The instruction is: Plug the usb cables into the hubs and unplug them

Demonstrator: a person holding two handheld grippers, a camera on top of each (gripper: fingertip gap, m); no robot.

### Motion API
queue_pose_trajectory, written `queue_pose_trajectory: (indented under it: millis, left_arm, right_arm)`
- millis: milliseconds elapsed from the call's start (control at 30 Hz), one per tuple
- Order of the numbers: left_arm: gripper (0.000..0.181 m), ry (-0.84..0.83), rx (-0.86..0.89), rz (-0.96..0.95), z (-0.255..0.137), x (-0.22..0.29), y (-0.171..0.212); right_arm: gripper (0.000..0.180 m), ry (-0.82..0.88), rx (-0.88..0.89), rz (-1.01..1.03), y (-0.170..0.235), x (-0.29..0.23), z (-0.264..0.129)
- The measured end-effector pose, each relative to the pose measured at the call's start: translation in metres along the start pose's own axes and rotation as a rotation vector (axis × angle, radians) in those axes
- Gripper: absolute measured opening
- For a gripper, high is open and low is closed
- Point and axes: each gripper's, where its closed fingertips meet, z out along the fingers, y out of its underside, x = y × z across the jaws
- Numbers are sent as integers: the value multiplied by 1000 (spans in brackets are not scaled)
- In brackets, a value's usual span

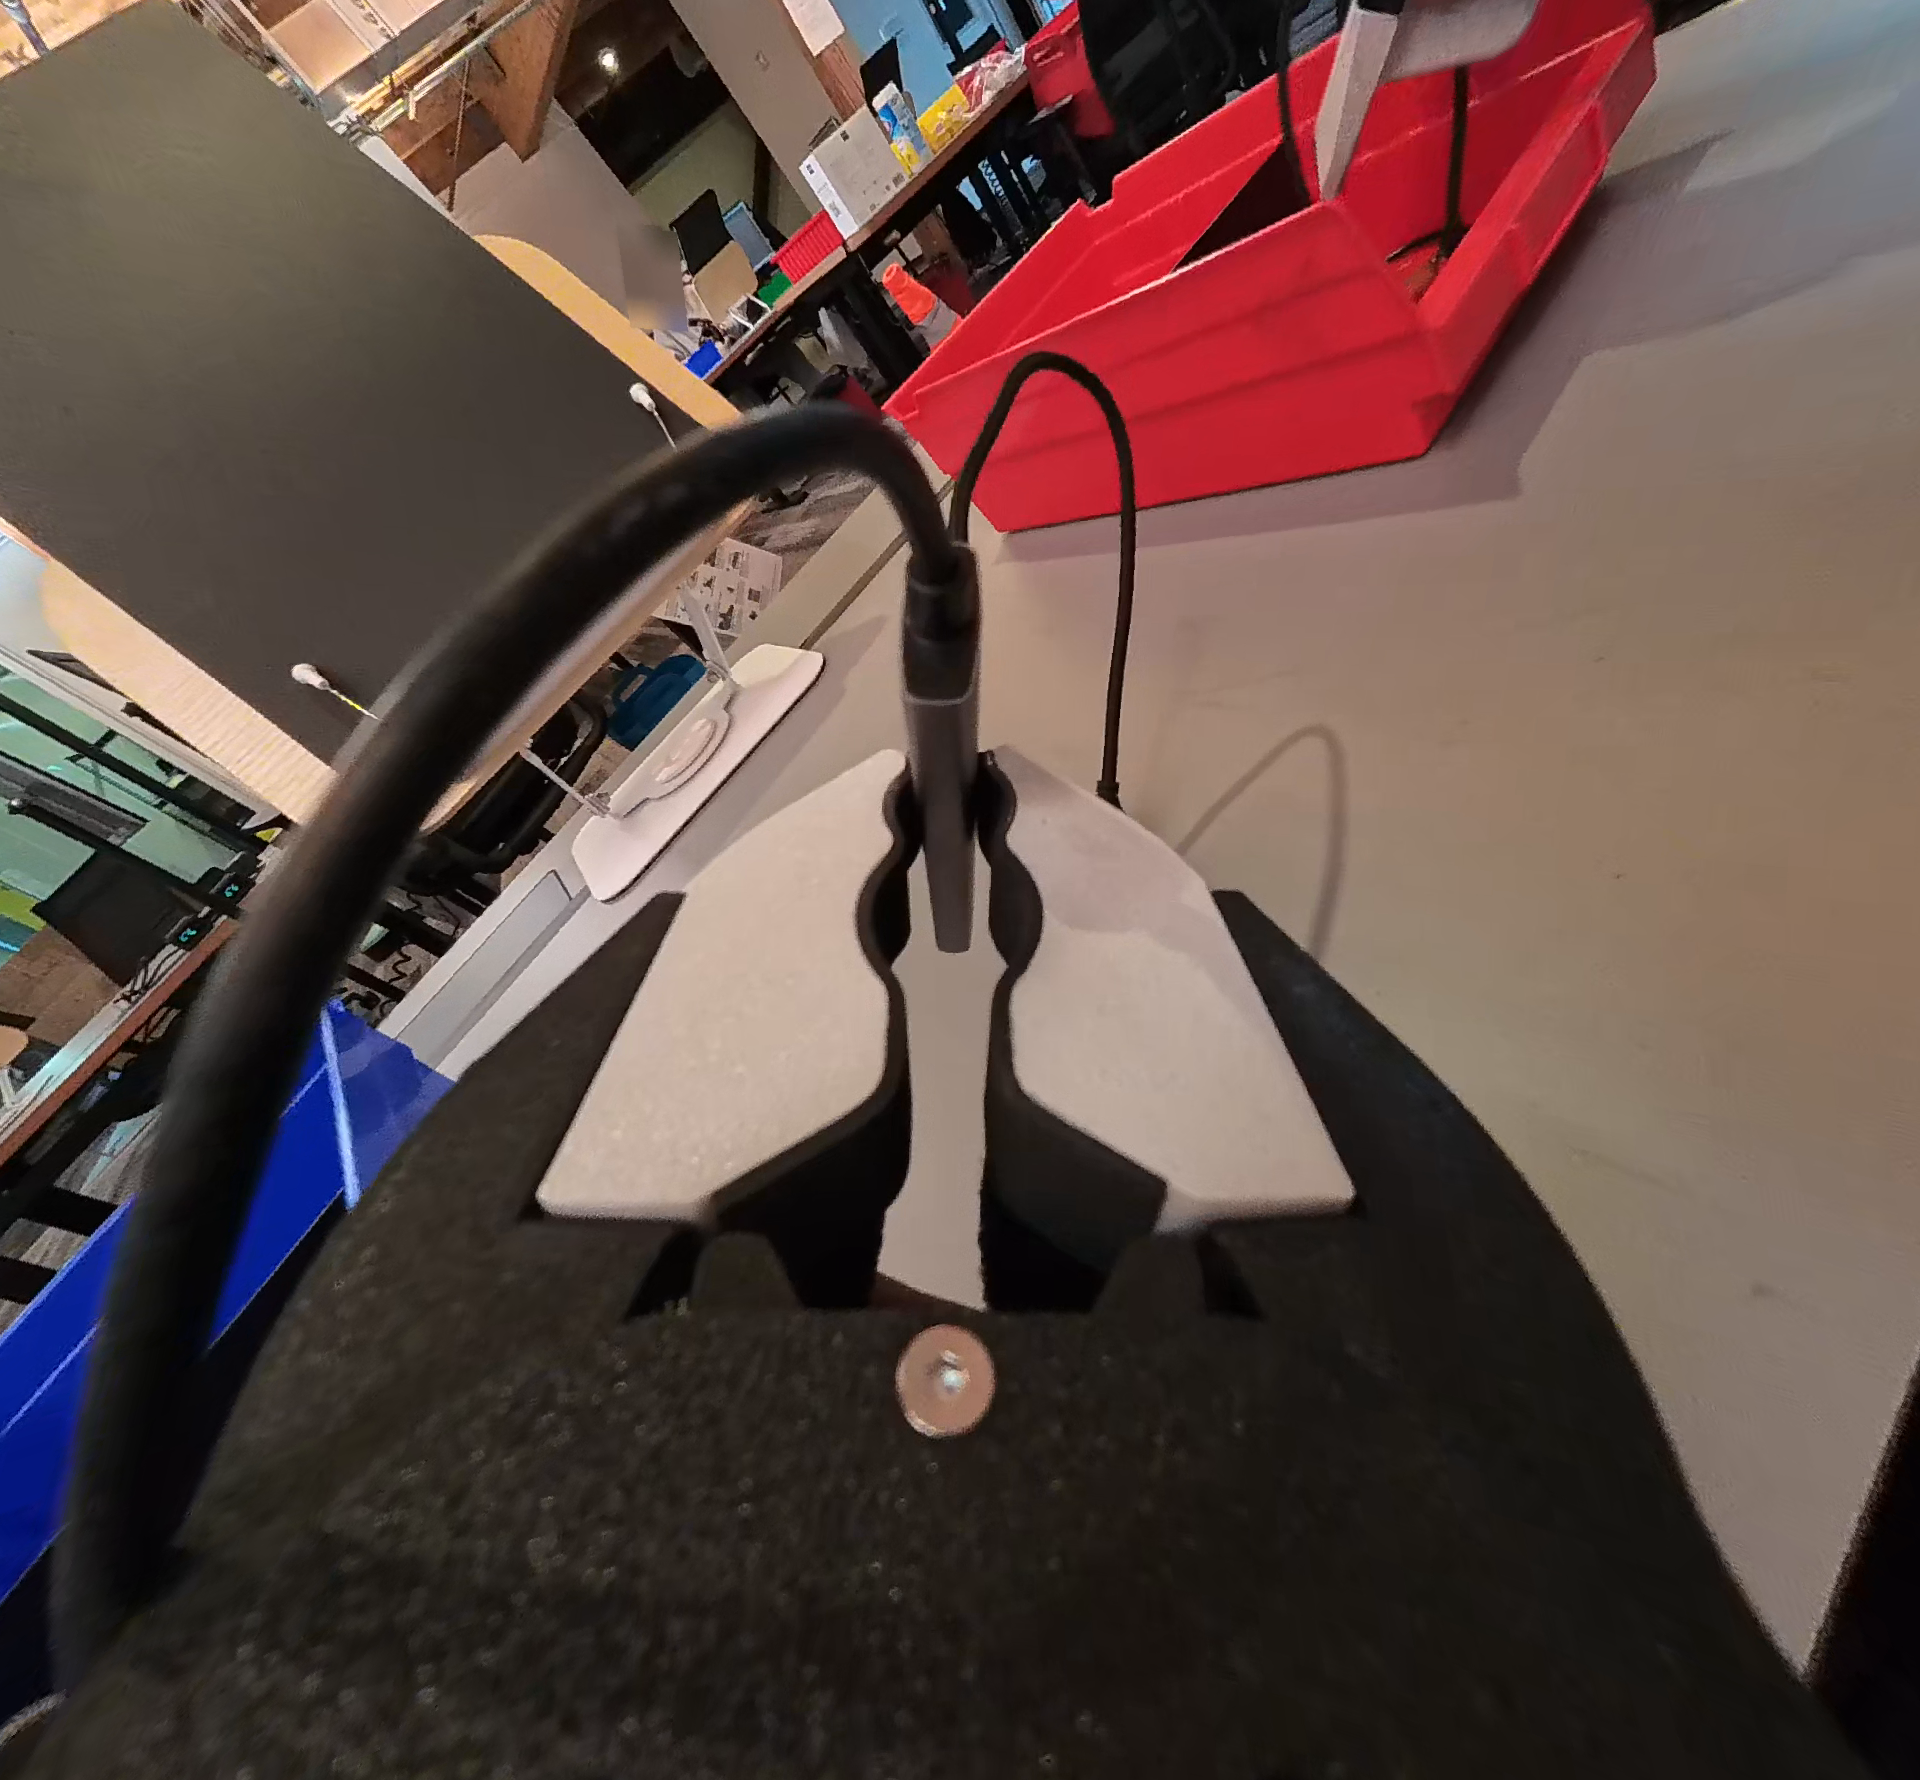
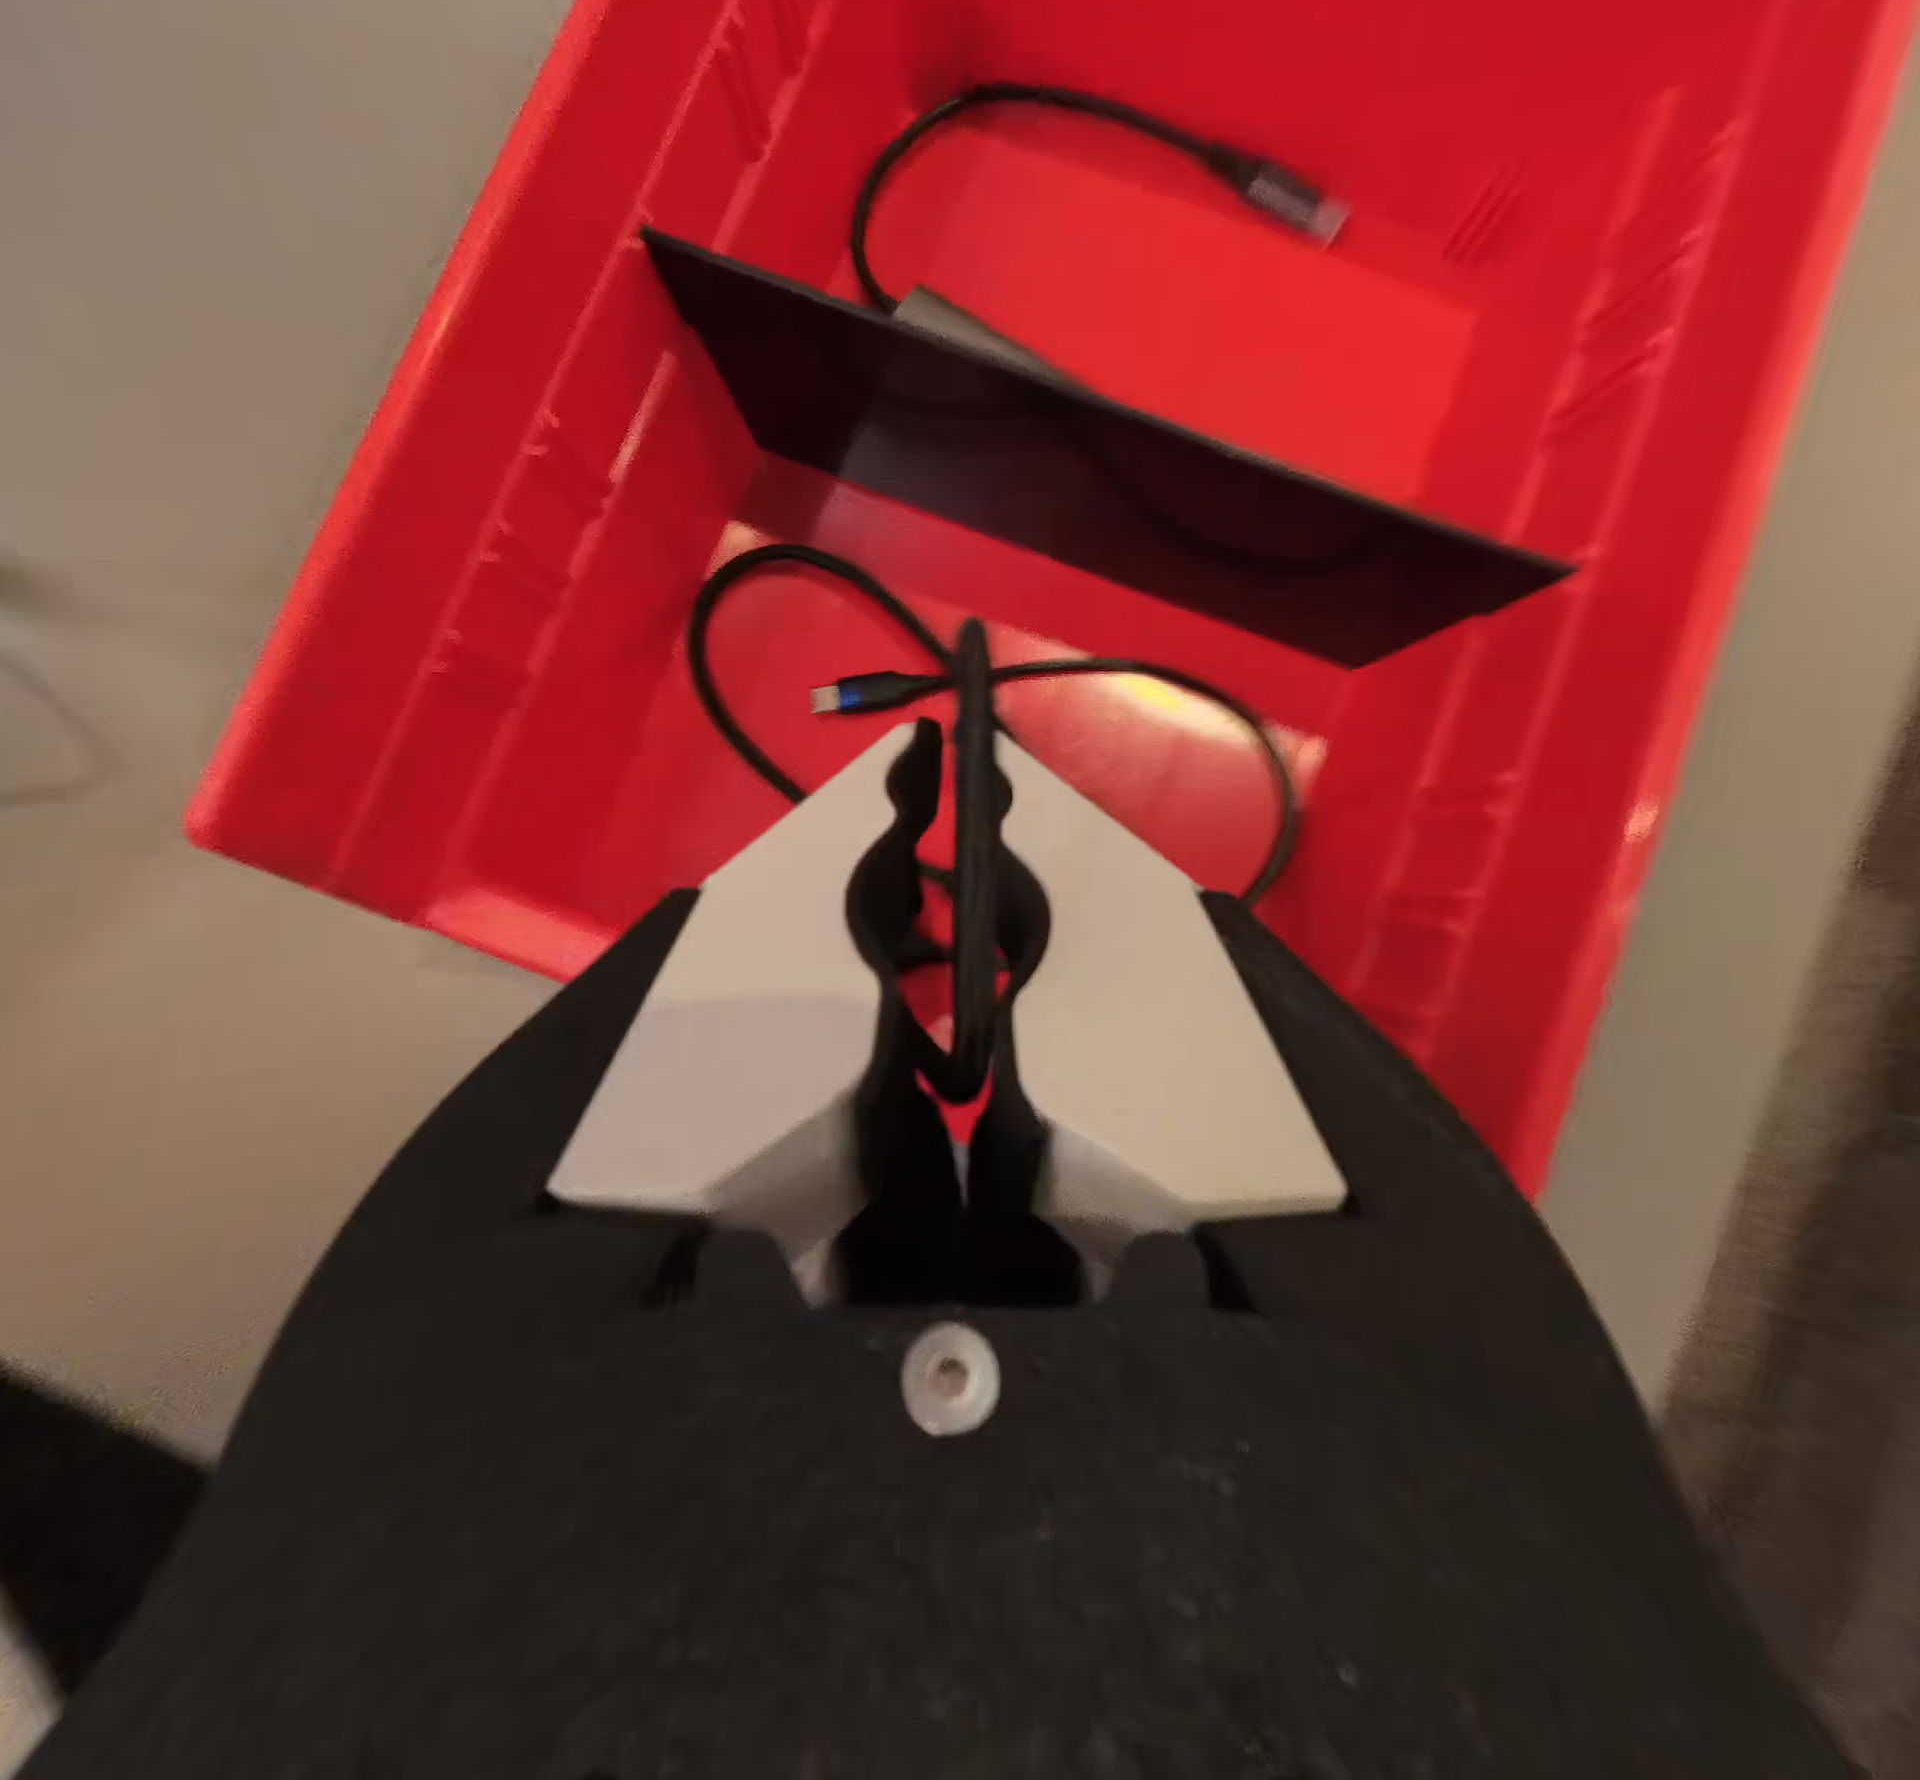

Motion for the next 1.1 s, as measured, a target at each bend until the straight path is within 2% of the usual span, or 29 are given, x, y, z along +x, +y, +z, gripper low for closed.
queue_pose_trajectory:
  millis: [33, 133, 233, 400, 500, 567, 633, 767, 833, 1000, 1100]
  left_arm:
    - [9, -1, 0, 1, 0, 0, 0]
    - [9, -3, 0, 1, 0, -1, 0]
    - [9, -3, 1, 0, -1, -1, 0]
    - [9, -6, 7, 4, -2, -2, -2]
    - [9, -6, 7, 3, -2, -2, -2]
    - [9, -3, 5, 1, -1, -1, -1]
    - [10, 1, 4, 3, 0, 0, -1]
    - [9, 2, 4, 11, 0, 1, -2]
    - [10, 3, 2, 11, 0, 1, -1]
    - [9, 5, 0, 3, 0, 0, 0]
    - [10, 11, 2, -4, 1, 1, 1]
  right_arm:
    - [2, 53, 31, -85, -8, 2, -4]
    - [0, 261, 69, -300, -27, 9, -16]
    - [0, 541, 80, -408, -45, 31, -35]
    - [0, 745, 165, -357, -61, 61, -62]
    - [1, 821, 96, -388, -52, 76, -64]
    - [2, 726, -25, -401, -31, 69, -37]
    - [3, 532, -120, -406, -7, 44, -4]
    - [6, 146, -123, -286, 7, -19, 33]
    - [26, -47, -121, -152, 7, -46, 39]
    - [54, -238, -49, 48, -3, -57, 21]
    - [56, -148, -50, -4, -1, -40, 10]
